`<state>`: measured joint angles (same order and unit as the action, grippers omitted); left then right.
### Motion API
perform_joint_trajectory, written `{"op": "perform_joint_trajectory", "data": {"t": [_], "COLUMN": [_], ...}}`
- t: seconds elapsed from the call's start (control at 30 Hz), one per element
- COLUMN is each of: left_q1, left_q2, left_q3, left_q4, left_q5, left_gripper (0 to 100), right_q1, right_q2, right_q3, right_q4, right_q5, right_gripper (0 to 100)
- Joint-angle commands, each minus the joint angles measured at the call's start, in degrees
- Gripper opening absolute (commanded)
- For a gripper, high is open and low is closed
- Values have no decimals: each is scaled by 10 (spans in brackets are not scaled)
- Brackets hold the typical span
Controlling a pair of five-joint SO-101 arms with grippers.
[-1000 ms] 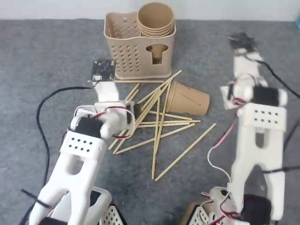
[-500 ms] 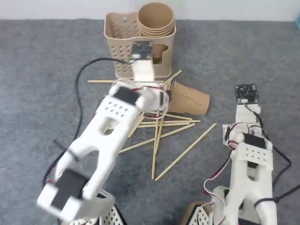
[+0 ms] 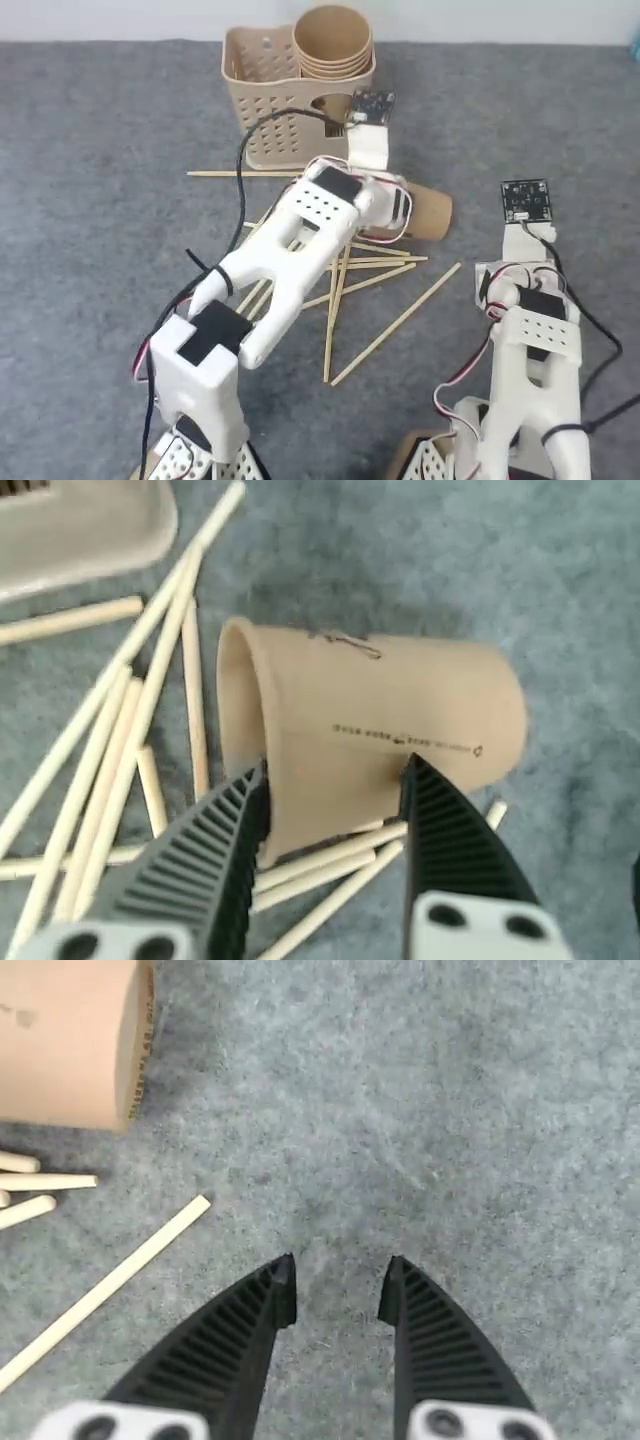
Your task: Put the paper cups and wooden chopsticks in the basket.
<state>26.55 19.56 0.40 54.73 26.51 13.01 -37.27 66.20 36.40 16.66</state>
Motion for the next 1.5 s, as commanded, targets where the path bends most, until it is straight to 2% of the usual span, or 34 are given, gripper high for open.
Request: {"op": "perform_joint_trajectory", "data": {"t": [0.0, 0.17, 0.27, 0.47, 0.6, 0.93, 1.17, 1.47], "left_q1": [3, 6, 13, 34, 54, 52, -21, -84], "left_q2": [-4, -4, -6, -69, -158, -369, -477, -418], "left_q3": [-36, -36, -37, -51, -53, -56, -90, -190], "left_q4": [-2, -3, -1, 69, 113, 160, 127, 96], "left_q5": [8, 7, 7, -5, -80, -193, -214, -246], "left_gripper": [175, 99, 7, 11, 11, 11, 11, 11], "right_q1": [10, 10, 10, 10, 10, 10, 10, 7], "right_q2": [-22, -22, -22, -22, -22, -22, -22, -22], "right_q3": [-3, -3, -3, -3, -3, -2, 3, 3], "right_q4": [-10, -10, -10, -10, -10, -10, -12, -12], "right_q5": [-4, -3, -3, -3, -3, -3, -3, -3], "right_gripper": [154, 154, 154, 154, 154, 154, 154, 154]}}
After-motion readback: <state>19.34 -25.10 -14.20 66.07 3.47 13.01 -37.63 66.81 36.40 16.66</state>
